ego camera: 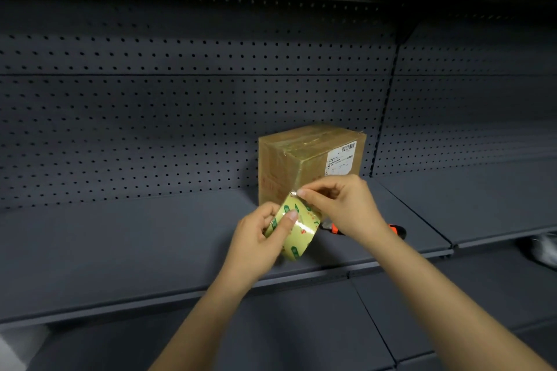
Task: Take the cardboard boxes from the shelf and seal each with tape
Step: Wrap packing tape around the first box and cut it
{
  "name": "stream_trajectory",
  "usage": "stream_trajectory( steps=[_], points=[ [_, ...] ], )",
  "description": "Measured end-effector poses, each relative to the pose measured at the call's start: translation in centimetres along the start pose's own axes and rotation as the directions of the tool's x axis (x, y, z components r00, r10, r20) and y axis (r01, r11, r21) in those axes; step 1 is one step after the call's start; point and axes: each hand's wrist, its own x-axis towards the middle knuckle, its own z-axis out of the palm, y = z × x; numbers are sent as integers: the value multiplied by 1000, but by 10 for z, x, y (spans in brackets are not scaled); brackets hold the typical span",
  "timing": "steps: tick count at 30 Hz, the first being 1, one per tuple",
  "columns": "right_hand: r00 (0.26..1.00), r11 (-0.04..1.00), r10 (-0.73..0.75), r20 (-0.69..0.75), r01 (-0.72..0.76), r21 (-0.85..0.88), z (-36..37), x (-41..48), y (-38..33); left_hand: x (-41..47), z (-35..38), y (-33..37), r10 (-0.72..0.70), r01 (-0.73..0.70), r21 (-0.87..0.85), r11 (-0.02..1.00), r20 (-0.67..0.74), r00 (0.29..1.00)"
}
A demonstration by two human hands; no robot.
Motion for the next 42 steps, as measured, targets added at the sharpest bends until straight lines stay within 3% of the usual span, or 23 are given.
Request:
stream_trajectory(
  steps=[7,14,18,26,28,33,36,42],
  points=[
    [988,917,-155,9,148,-370,-2,-15,-4,-1,7,0,-95,97,-86,992,28,995],
    [983,908,-175,-45,144,-394,-8,-25,-14,3,8,3,-123,131,-110,985,77,989],
    [971,910,-201,-128,137,-392,-11,-30,-25,6,6,3,-127,129,-16,992,69,989],
    [967,893,-227,-118,158,-422,-17,-27,-54,8,-2,20,-142,135,122,983,50,989],
    [977,916,-176,-120,118,-383,-18,-26,-56,6,-4,21,-130,124,97,987,56,990],
    [992,996,80,-103,-84,-38,-38,-14,-59,-2,-13,34,-118,139,-118,983,166,979],
    [992,993,121,-35,-121,4,-51,-9,-52,-4,-13,37,-139,182,-185,966,226,964],
    [982,984,140,126,-152,97,-72,10,-37,1,5,36,-128,171,-236,957,185,974]
  ],
)
